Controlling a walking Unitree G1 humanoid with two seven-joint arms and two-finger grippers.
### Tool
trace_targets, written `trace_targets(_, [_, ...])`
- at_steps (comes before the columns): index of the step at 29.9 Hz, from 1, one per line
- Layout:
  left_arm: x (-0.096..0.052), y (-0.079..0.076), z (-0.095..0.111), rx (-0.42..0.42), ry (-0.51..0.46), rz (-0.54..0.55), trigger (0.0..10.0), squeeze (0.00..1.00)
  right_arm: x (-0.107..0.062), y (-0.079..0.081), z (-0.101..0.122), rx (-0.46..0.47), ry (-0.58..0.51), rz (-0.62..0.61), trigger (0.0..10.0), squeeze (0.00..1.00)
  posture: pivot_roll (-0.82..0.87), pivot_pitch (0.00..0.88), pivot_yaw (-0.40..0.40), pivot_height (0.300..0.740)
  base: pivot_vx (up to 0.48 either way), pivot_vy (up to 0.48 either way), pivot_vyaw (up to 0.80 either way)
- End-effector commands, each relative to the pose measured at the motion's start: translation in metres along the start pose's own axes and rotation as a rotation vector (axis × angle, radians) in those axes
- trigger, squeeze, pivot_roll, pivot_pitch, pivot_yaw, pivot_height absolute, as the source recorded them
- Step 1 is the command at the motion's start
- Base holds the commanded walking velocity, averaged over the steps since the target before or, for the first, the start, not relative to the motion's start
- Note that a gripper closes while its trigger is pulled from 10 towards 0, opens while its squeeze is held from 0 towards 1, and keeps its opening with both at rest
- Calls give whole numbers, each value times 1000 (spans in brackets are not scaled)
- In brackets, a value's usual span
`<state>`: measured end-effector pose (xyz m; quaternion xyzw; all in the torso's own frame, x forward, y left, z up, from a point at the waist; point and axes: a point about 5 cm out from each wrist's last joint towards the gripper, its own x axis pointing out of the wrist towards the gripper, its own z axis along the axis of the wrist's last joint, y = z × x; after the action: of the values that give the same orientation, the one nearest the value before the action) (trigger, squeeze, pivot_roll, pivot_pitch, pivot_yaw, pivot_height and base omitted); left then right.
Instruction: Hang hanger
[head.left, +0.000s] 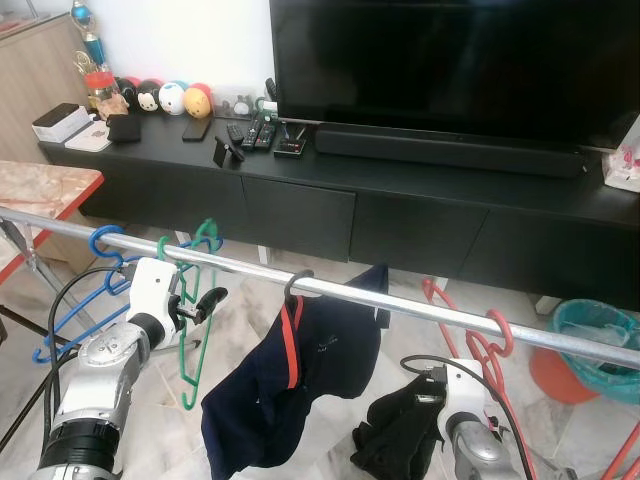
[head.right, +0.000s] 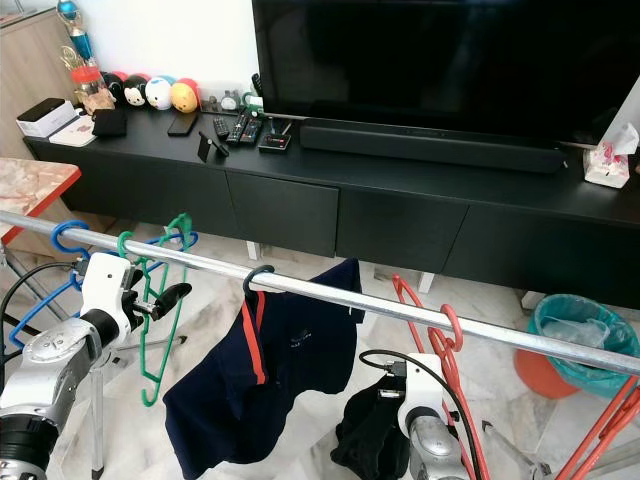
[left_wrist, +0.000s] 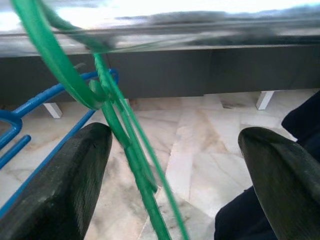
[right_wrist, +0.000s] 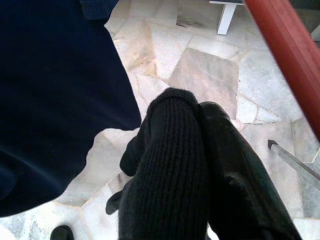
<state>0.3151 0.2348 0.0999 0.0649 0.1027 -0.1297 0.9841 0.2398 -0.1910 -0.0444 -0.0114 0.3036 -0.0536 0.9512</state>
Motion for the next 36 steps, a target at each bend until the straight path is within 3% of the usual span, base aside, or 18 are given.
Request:
trace_targets(1, [3,7,-2,39,34,71,10000,0,2,1,6,3,-23,0,10000,0,-50,0,15,740,0,0,0])
trace_targets(8, [8,6,-10,37,78,168,10000,0,2,1,6,4,-24,0,10000,0,-48,0,15,740,0,0,0])
trace_targets(10, [9,6,-11,32,84,179,9176,0,2,0,6,4,-25,-1,10000,0,-51,0,16,740,0,0,0])
trace_targets(12, [10,5,-11,26,77,180,588,0,2,1,6,5,-25,-1,10000,0,-54,0,18,740,0,0,0])
trace_targets(13, [11,4,-11,25,74,178,0,0,2,1,6,5,-26,-1,10000,0,-54,0,18,740,0,0,0])
trace_targets(36, [12,10,-9,10,43,173,0,0,2,0,6,6,-25,-2,10000,0,-52,0,17,740,0,0,0])
